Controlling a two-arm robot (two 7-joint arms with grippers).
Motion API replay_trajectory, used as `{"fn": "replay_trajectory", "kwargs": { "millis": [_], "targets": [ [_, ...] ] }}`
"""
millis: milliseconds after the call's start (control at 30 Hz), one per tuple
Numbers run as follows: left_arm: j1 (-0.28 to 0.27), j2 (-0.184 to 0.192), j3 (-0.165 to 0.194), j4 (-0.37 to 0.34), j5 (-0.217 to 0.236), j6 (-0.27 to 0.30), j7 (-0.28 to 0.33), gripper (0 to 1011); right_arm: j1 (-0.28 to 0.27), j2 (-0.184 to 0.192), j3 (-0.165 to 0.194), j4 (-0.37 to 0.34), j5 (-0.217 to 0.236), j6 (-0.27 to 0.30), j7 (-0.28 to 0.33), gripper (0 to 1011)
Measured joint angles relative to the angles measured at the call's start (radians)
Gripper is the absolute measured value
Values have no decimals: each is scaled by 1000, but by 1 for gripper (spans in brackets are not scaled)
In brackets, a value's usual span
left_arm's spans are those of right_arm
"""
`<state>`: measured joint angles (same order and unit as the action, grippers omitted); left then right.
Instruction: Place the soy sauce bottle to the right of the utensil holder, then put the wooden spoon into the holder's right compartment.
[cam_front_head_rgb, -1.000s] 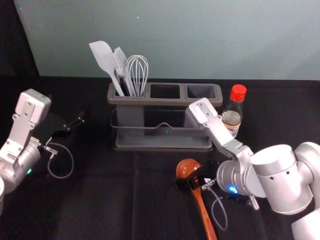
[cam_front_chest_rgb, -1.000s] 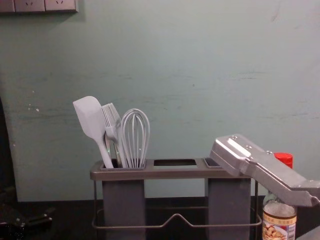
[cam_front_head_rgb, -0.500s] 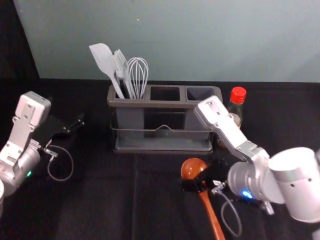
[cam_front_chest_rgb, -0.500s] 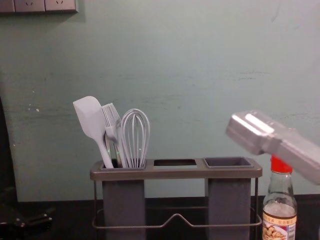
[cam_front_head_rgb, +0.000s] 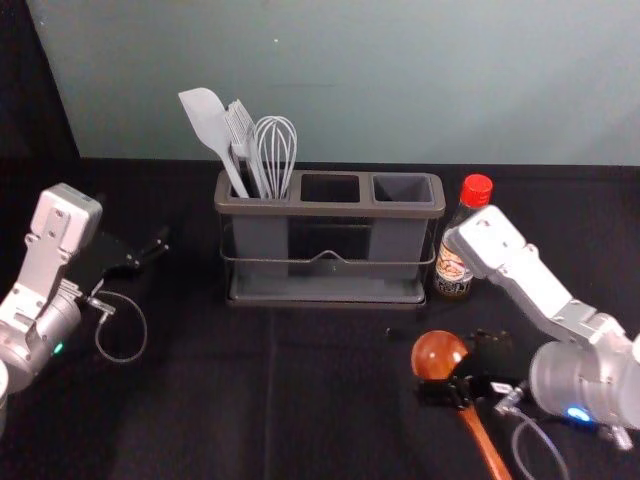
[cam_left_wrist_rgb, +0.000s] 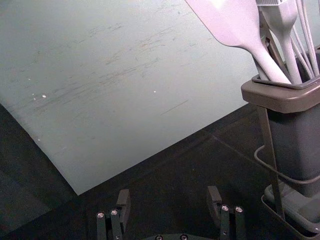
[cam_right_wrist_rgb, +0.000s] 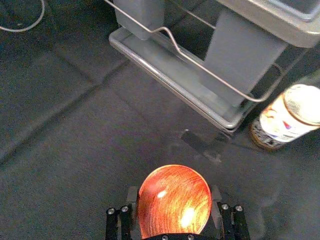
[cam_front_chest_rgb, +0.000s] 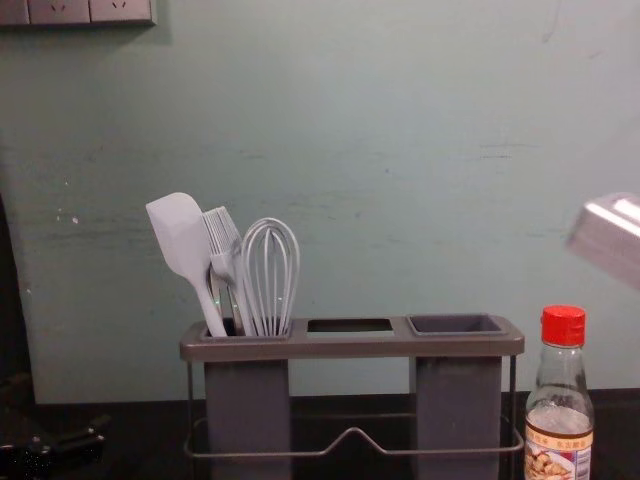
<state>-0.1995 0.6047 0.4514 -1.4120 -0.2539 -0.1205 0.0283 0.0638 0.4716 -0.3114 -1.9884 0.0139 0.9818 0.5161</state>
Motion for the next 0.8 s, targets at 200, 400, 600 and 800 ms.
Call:
{"fn": "replay_trajectory", "kwargs": {
  "millis": [200,400,600,800],
  "targets": [
    [0,0,0,0,0,0,0,1005,-70,39,63,-44,3,-96,6,848],
    [0,0,0,0,0,0,0,1005,-171,48,130,-96,4,-283,-46,849],
    [0,0,0,0,0,0,0,1005,-256,45,180,-114,14,-509,-100,849],
    [0,0,0,0,0,0,0,1005,-315,33,210,-118,16,-709,-155,848]
  ]
}}
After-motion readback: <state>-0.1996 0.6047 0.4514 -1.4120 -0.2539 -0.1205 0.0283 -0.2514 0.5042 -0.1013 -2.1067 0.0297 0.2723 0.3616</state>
